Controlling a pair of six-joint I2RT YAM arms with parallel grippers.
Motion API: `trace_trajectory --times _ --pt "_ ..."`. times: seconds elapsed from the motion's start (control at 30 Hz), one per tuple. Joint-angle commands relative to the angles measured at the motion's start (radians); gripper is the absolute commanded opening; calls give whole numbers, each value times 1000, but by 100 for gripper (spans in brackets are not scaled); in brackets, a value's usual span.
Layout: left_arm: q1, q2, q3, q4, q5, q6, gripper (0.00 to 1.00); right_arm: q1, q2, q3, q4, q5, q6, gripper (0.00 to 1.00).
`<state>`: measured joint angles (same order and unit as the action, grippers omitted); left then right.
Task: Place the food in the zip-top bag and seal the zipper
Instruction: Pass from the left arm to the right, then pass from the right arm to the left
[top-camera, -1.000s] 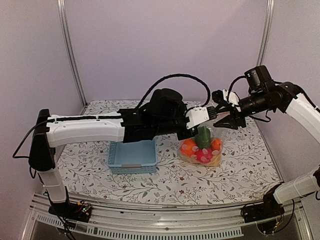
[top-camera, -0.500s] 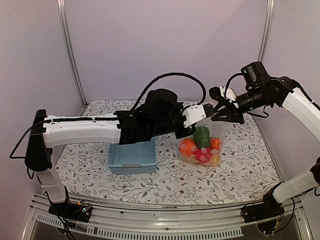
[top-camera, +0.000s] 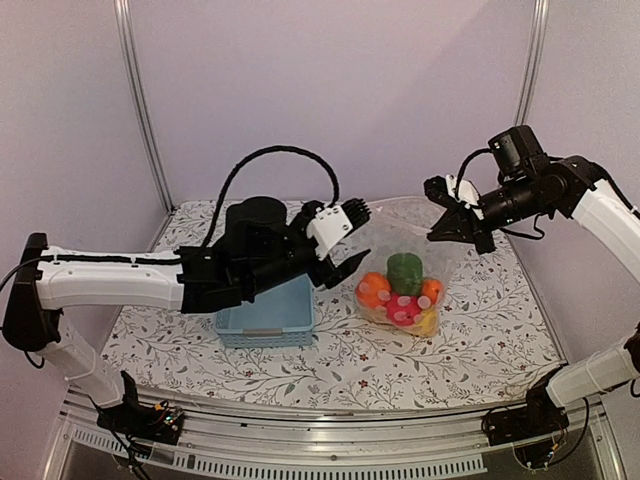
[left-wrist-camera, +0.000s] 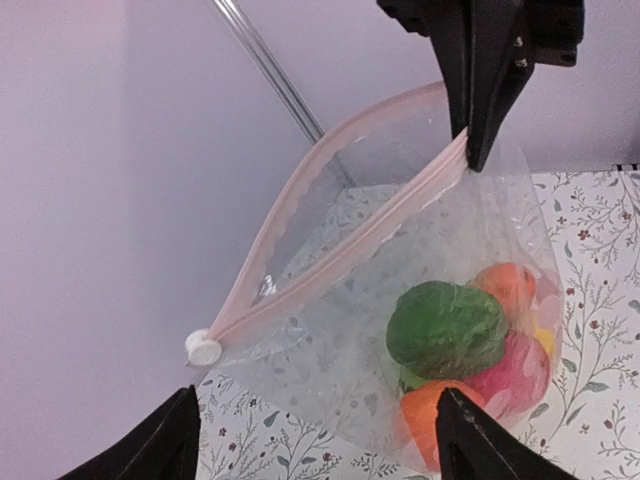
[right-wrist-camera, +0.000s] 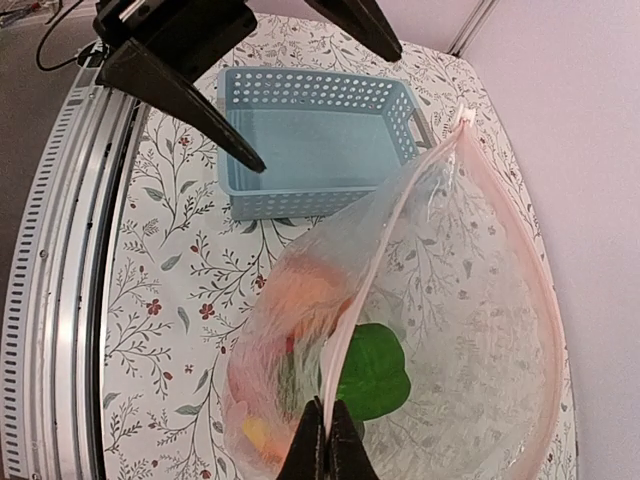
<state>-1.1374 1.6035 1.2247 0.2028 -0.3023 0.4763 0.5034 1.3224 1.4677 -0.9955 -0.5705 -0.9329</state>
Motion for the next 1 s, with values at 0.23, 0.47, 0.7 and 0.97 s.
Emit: trace_trajectory --times 0.23,0.47,0.7,0.97 --pt "203 -159 -332 381 382 -406 82 1 -76 -56 -1 -6 14 0" --pt "302 6 -253 501 670 -514 68 2 -91 -71 10 -7 30 0" --pt "339 153 -141 577 796 -594 59 1 -97 -77 5 -2 39 0" --pt "373 290 -50 657 928 -674 35 1 -97 -81 11 -1 52 0"
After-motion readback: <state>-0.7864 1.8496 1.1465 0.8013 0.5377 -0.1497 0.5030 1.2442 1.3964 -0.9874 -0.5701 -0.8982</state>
